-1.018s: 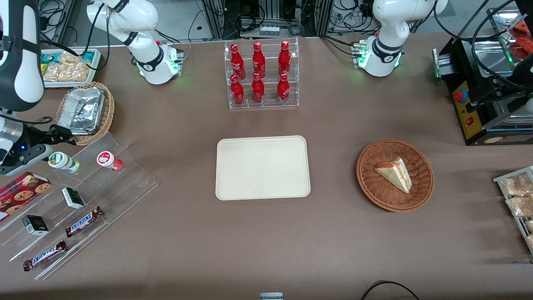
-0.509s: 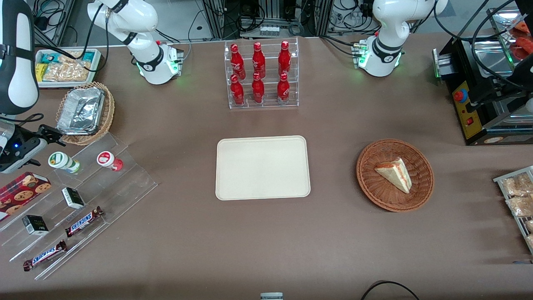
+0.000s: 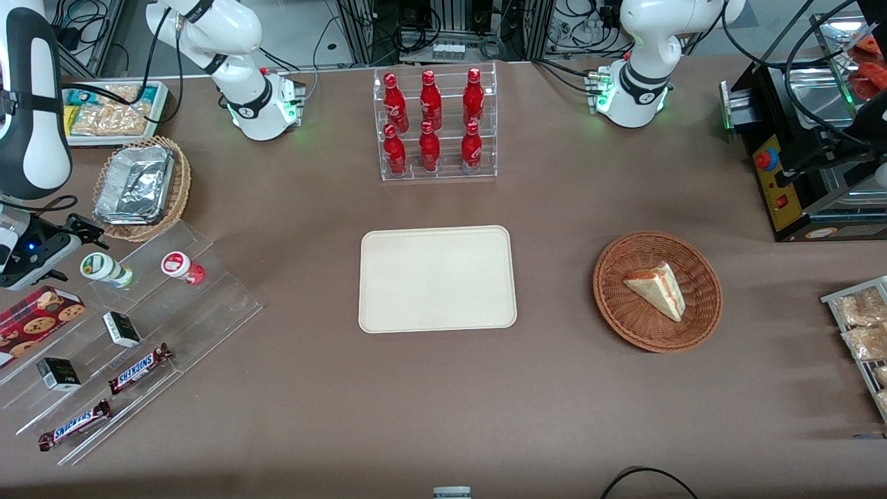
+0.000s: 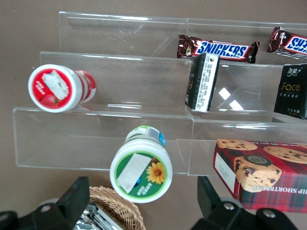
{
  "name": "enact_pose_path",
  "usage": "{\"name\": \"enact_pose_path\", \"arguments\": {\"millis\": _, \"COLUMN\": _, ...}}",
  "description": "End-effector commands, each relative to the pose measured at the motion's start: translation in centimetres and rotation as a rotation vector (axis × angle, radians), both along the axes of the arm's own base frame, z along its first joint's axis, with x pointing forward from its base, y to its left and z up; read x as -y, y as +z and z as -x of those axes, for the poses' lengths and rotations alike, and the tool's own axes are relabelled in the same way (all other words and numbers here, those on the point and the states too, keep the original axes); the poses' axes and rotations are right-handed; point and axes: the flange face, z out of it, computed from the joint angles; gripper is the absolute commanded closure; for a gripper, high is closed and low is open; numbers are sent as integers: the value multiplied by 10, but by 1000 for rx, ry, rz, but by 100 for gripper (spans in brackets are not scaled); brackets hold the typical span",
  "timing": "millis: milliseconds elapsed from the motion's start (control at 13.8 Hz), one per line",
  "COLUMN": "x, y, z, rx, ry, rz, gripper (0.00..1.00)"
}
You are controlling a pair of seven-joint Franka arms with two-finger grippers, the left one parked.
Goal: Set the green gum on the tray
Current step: 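Close the right gripper on the green gum tub's lid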
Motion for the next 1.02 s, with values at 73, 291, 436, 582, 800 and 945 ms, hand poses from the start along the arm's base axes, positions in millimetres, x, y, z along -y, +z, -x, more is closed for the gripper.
{"name": "enact_pose_path", "arguments": {"millis": 73, "x": 0, "y": -17, "z": 3, "rx": 22, "ry": 9, "rz": -3, "gripper": 0}}
{"name": "enact_pose_path", "arguments": {"millis": 291, "x": -2, "y": -21, "z": 2, "rx": 23, "ry": -3, "rz": -21, "gripper": 2}}
{"name": "enact_pose_path", "arguments": {"millis": 436, "x": -2, "y": -24, "z": 3, "rx": 16, "ry": -2, "rz": -24, "gripper": 49}}
{"name": "enact_pose_path", "arguments": {"millis": 582, "x": -3, "y": -24, "z": 4, "rx": 15, "ry": -2, "rz": -25, "gripper": 100}}
{"name": "enact_pose_path", "arguments": {"millis": 800, "x": -7, "y": -18, "z": 2, "rx": 18, "ry": -8, "rz": -25, "gripper": 100}}
{"name": "enact_pose_path", "arguments": {"millis": 945, "x": -10, "y": -9, "z": -1, "rx": 14, "ry": -5, "rz": -27, "gripper": 100}}
